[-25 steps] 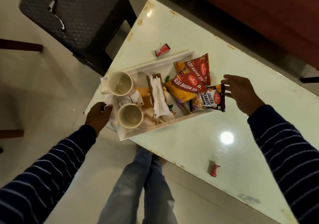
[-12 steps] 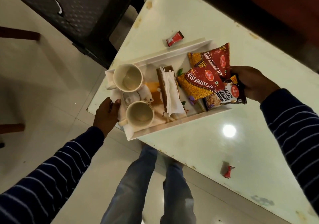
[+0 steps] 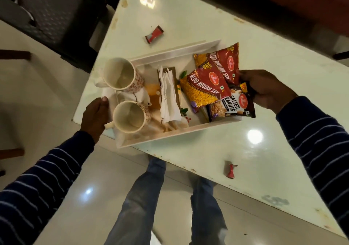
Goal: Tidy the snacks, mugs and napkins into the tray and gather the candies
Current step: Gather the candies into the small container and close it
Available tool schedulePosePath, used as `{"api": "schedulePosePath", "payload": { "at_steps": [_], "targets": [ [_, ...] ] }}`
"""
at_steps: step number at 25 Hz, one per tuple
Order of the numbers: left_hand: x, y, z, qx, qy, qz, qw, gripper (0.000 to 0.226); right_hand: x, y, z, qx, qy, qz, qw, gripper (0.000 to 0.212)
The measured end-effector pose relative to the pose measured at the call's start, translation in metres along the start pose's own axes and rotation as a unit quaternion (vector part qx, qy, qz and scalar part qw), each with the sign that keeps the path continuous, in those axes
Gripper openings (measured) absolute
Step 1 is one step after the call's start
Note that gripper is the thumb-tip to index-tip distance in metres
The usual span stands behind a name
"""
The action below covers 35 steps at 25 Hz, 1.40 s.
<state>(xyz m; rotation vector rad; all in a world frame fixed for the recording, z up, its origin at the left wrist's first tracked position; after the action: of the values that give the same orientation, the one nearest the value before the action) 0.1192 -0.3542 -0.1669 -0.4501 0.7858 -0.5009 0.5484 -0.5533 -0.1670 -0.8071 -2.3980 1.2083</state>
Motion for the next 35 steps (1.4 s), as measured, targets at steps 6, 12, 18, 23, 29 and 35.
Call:
{"api": "schedulePosePath", "payload": {
  "at_steps": [6, 12, 18, 23, 29, 35],
  "targets": [
    [0.035, -0.01, 0.082, 0.063, 0.047, -0.017, 0.997, 0.048, -0.085, -0.068, 0.024, -0.006, 0.085, 0.064, 0.994, 0.024],
    [0.094, -0.019, 0.152, 0.123, 0.072, -0.084, 0.986, 0.047, -0.166, -0.121, 0.06, -0.024, 0.17, 0.13, 0.977, 0.021],
    [0.169, -0.016, 0.194, 0.138, 0.14, -0.126, 0.972, 0.044, -0.228, -0.137, 0.101, -0.013, 0.228, 0.182, 0.956, 0.021],
    [0.209, -0.01, 0.198, 0.145, 0.176, -0.127, 0.965, 0.044, -0.252, -0.125, 0.128, 0.008, 0.247, 0.192, 0.95, 0.02],
    [0.233, -0.008, 0.192, 0.139, 0.199, -0.124, 0.962, 0.049, -0.271, -0.11, 0.145, 0.025, 0.256, 0.193, 0.947, 0.026],
    [0.249, -0.01, 0.19, 0.135, 0.213, -0.122, 0.96, 0.044, -0.285, -0.103, 0.153, 0.037, 0.253, 0.195, 0.947, 0.027]
  ]
}}
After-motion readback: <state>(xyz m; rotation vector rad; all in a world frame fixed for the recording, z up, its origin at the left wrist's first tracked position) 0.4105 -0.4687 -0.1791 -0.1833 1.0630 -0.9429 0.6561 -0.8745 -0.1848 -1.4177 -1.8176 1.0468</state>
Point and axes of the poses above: each hand's wrist, its own y-axis towards the middle knuckle, its own x-axis out of the palm, z = x × y, the point moved 6 cm from there along y, towards the middle knuckle, and after that the axes turned 9 degrees about y, right-handed, at the moved point
